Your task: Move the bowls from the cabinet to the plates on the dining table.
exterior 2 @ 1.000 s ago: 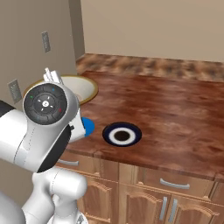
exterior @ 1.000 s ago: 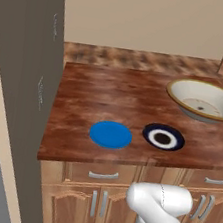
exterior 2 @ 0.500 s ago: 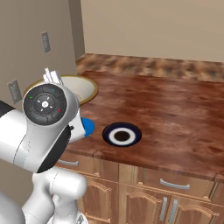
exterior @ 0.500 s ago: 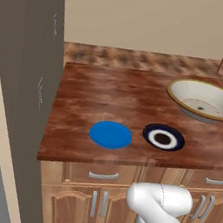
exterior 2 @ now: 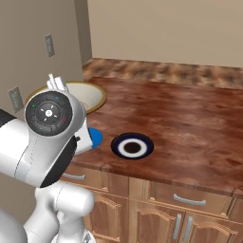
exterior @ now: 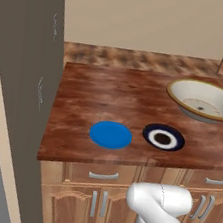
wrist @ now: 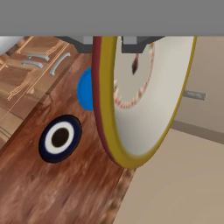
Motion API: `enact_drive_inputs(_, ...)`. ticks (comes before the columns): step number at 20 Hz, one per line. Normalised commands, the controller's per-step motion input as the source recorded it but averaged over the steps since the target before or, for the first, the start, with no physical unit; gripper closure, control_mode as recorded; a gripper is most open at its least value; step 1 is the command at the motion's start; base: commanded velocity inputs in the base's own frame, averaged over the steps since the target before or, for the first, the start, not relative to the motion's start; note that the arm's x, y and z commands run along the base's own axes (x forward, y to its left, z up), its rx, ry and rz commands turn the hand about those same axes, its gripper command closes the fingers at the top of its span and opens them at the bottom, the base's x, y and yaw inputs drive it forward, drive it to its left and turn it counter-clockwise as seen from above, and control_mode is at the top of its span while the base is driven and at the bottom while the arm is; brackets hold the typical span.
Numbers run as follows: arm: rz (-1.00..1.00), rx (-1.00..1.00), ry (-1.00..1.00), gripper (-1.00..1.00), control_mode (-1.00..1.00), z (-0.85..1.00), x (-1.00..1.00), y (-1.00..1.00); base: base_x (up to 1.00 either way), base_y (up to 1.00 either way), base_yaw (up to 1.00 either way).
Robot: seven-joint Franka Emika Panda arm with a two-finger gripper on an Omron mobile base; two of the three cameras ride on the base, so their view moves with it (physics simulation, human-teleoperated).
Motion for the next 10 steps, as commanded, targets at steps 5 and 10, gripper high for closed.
enact_drive_inputs(5, 0.0, 0.0, 0.0, 1.0, 1.0, 0.0, 0.0, 0.0, 0.01, 0.0, 0.0)
enact_drive_inputs(10, 0.0, 0.0, 0.0, 1.0, 1.0, 0.0, 0.0, 0.0, 0.0, 0.0, 0.0)
